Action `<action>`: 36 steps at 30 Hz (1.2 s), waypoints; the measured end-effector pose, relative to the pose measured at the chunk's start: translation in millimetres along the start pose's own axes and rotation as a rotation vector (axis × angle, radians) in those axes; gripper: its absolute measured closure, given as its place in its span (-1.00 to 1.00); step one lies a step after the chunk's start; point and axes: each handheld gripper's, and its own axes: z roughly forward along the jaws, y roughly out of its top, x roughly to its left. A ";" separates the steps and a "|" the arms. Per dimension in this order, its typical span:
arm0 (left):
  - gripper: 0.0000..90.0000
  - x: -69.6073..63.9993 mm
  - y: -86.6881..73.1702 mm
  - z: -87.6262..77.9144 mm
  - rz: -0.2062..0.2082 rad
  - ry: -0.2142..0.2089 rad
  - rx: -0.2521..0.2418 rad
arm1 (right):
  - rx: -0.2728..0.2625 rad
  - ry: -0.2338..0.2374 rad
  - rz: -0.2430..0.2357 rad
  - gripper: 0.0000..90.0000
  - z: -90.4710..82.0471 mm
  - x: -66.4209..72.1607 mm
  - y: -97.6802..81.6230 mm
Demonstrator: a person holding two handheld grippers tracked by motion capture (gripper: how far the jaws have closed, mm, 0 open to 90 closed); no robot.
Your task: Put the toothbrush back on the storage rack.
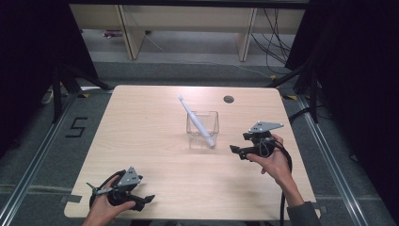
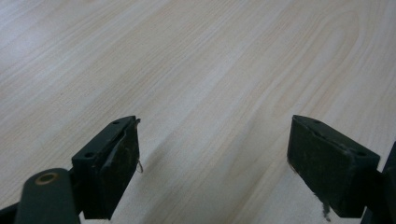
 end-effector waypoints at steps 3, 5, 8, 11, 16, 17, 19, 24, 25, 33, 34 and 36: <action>-0.63 0.0 -0.1 0.0 0.001 0.001 0.000 | 0.001 0.002 0.011 -0.46 -0.1 1.8 -3.4; -0.63 0.0 0.0 0.0 0.000 0.000 0.001 | -0.010 -0.005 -0.005 -0.46 0.7 2.6 -6.1; -0.63 -0.1 0.0 0.0 0.001 0.000 -0.001 | -0.014 -0.008 0.015 -0.46 0.1 5.6 -9.8; -0.63 0.0 0.0 0.0 0.000 0.000 0.001 | -0.026 -0.007 0.002 -0.47 0.3 6.4 -14.2; -0.63 -0.1 0.0 0.1 0.001 0.001 0.001 | -0.030 -0.008 0.009 -0.47 0.1 10.5 -24.2; -0.63 -0.2 0.1 0.1 -0.002 0.001 0.001 | -0.025 -0.009 -0.013 -0.47 0.1 9.1 -25.4; -0.63 -0.1 0.1 0.0 -0.001 0.001 0.001 | -0.029 -0.008 -0.012 -0.47 0.0 10.6 -29.7; -0.63 -0.1 0.2 0.1 -0.004 0.003 0.002 | -0.015 -0.006 0.009 -0.47 0.2 13.7 -40.2; -0.63 0.1 0.2 0.3 -0.004 0.003 0.003 | -0.012 -0.005 -0.001 -0.47 0.0 12.8 -41.7; -0.63 0.4 0.2 -0.1 -0.002 0.004 0.004 | -0.011 -0.002 0.008 -0.47 0.6 14.7 -53.5; -0.63 0.1 0.1 -0.2 -0.004 0.004 0.002 | 0.009 0.001 0.025 -0.47 -0.8 16.3 -54.7; -0.63 0.7 0.1 0.0 -0.002 0.003 0.004 | 0.011 -0.001 0.016 -0.47 -0.5 16.8 -57.3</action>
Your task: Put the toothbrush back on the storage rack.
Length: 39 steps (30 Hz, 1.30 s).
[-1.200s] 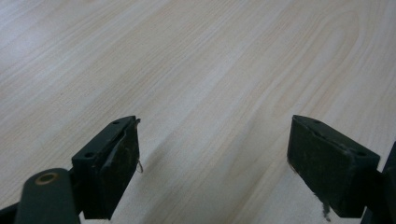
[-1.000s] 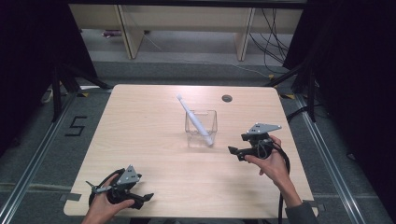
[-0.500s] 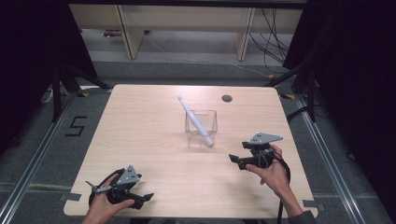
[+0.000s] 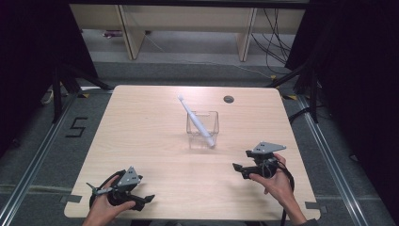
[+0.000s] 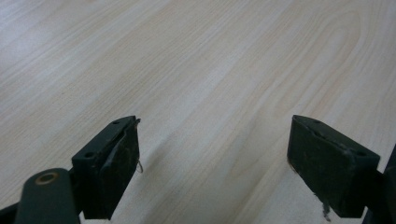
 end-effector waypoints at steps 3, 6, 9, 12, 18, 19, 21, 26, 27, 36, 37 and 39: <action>-0.63 -0.4 -0.1 0.0 -0.001 0.001 0.000 | 0.001 -0.010 0.007 -0.47 0.3 1.0 -4.6; -0.63 -0.5 -0.1 0.0 -0.003 0.001 -0.001 | 0.009 -0.010 -0.012 -0.47 -0.4 0.9 -8.4; -0.63 -0.6 -0.5 0.6 -0.009 0.001 0.001 | 0.006 -0.011 -0.020 -0.47 -2.0 1.9 -11.7; -0.63 -0.5 -0.5 0.7 -0.004 0.001 0.002 | 0.010 -0.013 -0.005 -0.48 -4.8 4.1 -16.1; -0.63 0.1 -0.8 0.6 0.000 0.005 0.003 | 0.001 -0.005 -0.016 -0.49 -9.9 5.1 -23.8; -0.63 0.0 -0.8 0.6 0.000 0.004 0.003 | -0.005 -0.004 -0.021 -0.49 -10.3 5.6 -24.8; -0.63 0.0 -0.8 0.6 0.001 0.005 0.004 | 0.003 -0.006 -0.010 -0.49 -12.5 8.2 -26.8; -0.63 0.0 -0.9 0.5 -0.002 0.006 0.000 | 0.015 -0.003 -0.012 -0.49 -14.2 8.7 -32.8; -0.63 -1.0 -1.1 1.1 -0.014 -0.001 -0.010 | 0.026 -0.005 0.002 -0.50 -14.8 9.6 -34.6; -0.63 0.0 -1.1 0.7 0.001 0.006 0.004 | 0.042 -0.013 -0.017 -0.55 -20.5 7.0 -43.1; -0.63 1.2 -0.9 -0.1 0.019 0.007 0.019 | 0.048 -0.014 -0.023 -0.55 -21.8 6.0 -43.8; -0.63 0.8 -1.0 0.2 0.017 0.007 0.017 | 0.058 -0.022 -0.004 -0.56 -23.9 5.8 -45.9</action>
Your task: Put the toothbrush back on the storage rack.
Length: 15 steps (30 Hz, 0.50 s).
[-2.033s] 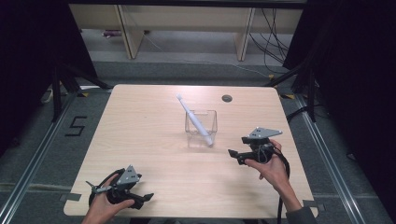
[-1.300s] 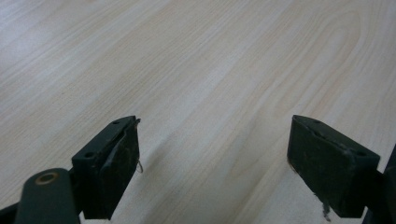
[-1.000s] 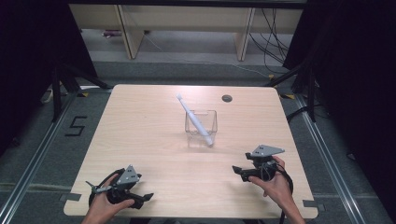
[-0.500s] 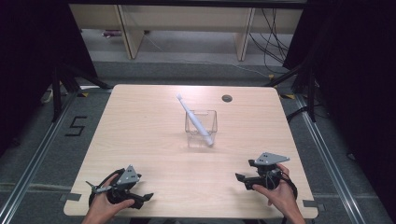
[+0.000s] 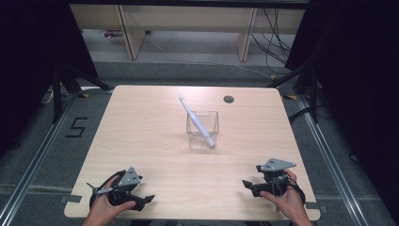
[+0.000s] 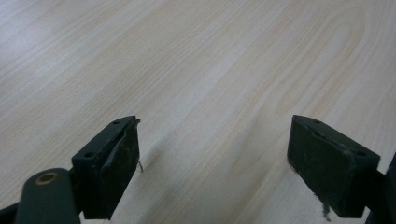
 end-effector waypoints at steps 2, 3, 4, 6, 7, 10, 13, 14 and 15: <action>-0.63 0.2 0.2 -0.2 -0.002 0.001 0.000 | -0.007 -0.005 -0.024 -0.56 -1.3 -2.6 -1.8; -0.63 0.2 0.1 -0.3 -0.003 0.001 0.000 | 0.000 0.002 0.008 -0.56 -1.8 -0.6 -2.8; -0.63 0.3 0.1 -0.2 -0.002 0.001 0.001 | -0.002 -0.001 -0.005 -0.56 -2.5 -1.9 -3.5; -0.63 0.1 0.3 -0.2 0.001 0.000 0.000 | -0.004 -0.005 -0.012 -0.56 -3.2 -2.8 -4.4; -0.63 0.1 0.4 -0.3 0.001 -0.001 0.000 | -0.001 -0.018 -0.020 -0.56 -3.5 -3.1 -5.0; -0.63 0.3 0.5 -0.5 0.001 0.000 0.000 | 0.003 -0.021 -0.020 -0.56 -3.3 -3.3 -5.6; -0.63 0.5 0.5 -0.6 0.001 0.001 0.000 | 0.002 -0.029 -0.039 -0.56 -3.5 -4.3 -5.2; -0.63 0.4 0.5 -0.6 0.001 0.000 0.000 | -0.008 -0.032 -0.057 -0.55 -3.4 -5.1 -5.0; -0.63 0.3 0.5 -0.6 0.001 0.000 -0.001 | -0.001 -0.029 -0.025 -0.55 -3.9 -3.0 -5.4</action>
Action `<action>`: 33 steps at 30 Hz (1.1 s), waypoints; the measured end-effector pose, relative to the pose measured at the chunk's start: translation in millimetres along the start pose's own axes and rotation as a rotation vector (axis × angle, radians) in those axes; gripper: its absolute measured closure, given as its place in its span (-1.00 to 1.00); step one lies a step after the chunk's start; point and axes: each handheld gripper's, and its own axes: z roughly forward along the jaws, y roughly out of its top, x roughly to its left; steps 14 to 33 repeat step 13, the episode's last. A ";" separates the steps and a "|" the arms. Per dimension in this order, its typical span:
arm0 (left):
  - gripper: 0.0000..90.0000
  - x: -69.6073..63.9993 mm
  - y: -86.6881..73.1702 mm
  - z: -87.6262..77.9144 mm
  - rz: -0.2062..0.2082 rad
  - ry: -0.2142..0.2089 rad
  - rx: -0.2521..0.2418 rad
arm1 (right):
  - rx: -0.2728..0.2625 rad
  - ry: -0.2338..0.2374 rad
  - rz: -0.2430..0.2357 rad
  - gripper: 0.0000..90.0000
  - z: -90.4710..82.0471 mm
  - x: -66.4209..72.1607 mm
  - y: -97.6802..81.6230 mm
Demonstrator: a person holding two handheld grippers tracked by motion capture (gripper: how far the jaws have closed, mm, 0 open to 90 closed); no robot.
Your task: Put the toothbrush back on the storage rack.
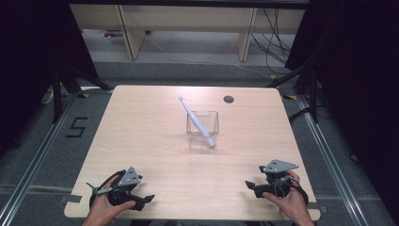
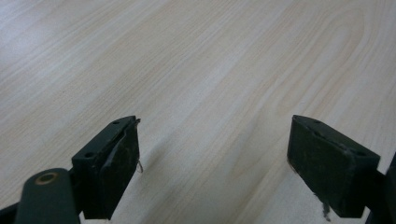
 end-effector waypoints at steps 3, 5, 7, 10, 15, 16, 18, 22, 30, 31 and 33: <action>-0.63 0.0 -0.1 0.1 -0.002 0.001 0.000 | 0.008 0.005 0.010 -0.55 -1.0 0.2 0.7; -0.63 0.0 0.0 0.0 -0.001 0.001 0.000 | 0.002 0.000 -0.004 -0.55 -0.4 -0.3 0.3; -0.63 0.2 0.0 0.0 0.000 0.001 0.001 | -0.003 -0.001 -0.003 -0.55 0.1 -0.3 0.2; -0.63 -0.3 -0.4 0.7 -0.012 -0.001 -0.006 | 0.004 0.007 -0.008 -0.55 0.4 -1.4 0.4; -0.63 0.2 -1.5 2.5 -0.026 0.003 -0.002 | -0.010 0.014 -0.040 -0.55 2.0 -3.2 0.5; -0.63 0.2 -1.5 2.5 -0.026 0.003 -0.002 | -0.010 0.014 -0.040 -0.55 2.0 -3.2 0.5; -0.63 0.2 -1.5 2.5 -0.026 0.003 -0.002 | -0.010 0.014 -0.040 -0.55 2.0 -3.2 0.5; -0.63 0.2 -1.5 2.5 -0.026 0.003 -0.002 | -0.010 0.014 -0.040 -0.55 2.0 -3.2 0.5; -0.63 0.2 -1.5 2.5 -0.026 0.003 -0.002 | -0.010 0.014 -0.040 -0.55 2.0 -3.2 0.5; -0.63 0.2 -1.5 2.5 -0.026 0.003 -0.002 | -0.010 0.014 -0.040 -0.55 2.0 -3.2 0.5; -0.63 0.2 -1.5 2.5 -0.026 0.003 -0.002 | -0.010 0.014 -0.040 -0.55 2.0 -3.2 0.5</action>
